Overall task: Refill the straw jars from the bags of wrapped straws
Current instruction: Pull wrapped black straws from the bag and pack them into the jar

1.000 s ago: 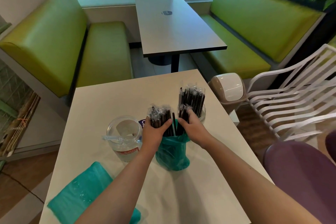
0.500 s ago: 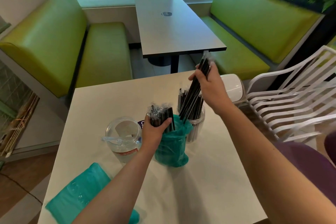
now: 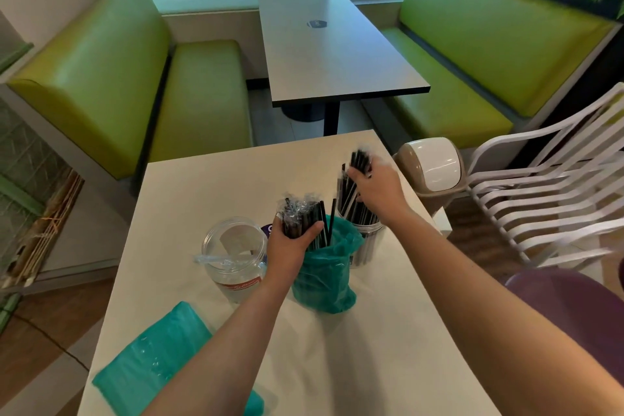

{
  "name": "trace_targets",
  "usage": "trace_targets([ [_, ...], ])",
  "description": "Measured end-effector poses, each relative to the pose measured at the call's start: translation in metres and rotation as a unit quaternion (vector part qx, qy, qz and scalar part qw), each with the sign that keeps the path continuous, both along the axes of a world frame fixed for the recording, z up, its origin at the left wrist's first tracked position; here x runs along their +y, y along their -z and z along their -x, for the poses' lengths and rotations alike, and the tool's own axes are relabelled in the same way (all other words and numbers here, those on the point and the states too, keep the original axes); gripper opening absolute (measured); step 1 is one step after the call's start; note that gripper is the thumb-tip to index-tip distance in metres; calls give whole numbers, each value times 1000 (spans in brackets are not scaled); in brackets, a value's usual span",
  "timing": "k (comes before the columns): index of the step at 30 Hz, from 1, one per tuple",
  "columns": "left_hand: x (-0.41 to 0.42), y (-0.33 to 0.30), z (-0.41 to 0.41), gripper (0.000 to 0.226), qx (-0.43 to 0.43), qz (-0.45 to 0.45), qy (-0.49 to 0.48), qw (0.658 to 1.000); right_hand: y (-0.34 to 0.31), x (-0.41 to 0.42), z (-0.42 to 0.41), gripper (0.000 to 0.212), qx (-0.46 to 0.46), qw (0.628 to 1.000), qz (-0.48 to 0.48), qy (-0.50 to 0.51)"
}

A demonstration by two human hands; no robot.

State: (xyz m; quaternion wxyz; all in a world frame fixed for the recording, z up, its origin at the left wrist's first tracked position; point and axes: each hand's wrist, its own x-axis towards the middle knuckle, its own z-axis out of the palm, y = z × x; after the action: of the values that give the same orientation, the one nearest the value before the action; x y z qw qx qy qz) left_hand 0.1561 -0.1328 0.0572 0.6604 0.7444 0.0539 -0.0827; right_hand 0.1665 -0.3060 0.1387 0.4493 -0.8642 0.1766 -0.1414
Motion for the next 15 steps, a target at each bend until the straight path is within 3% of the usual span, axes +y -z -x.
trace_targets([
  [9,0,5,-4,69,11,-14,-4,1000,42,5,-4,48,99,994,38,4],
  [12,0,5,-4,69,12,-21,-4,1000,38,7,-6,60,46,999,-5,11],
  [15,1,3,-5,71,16,-17,-6,1000,34,10,-8,47,-30,1000,-6,2],
])
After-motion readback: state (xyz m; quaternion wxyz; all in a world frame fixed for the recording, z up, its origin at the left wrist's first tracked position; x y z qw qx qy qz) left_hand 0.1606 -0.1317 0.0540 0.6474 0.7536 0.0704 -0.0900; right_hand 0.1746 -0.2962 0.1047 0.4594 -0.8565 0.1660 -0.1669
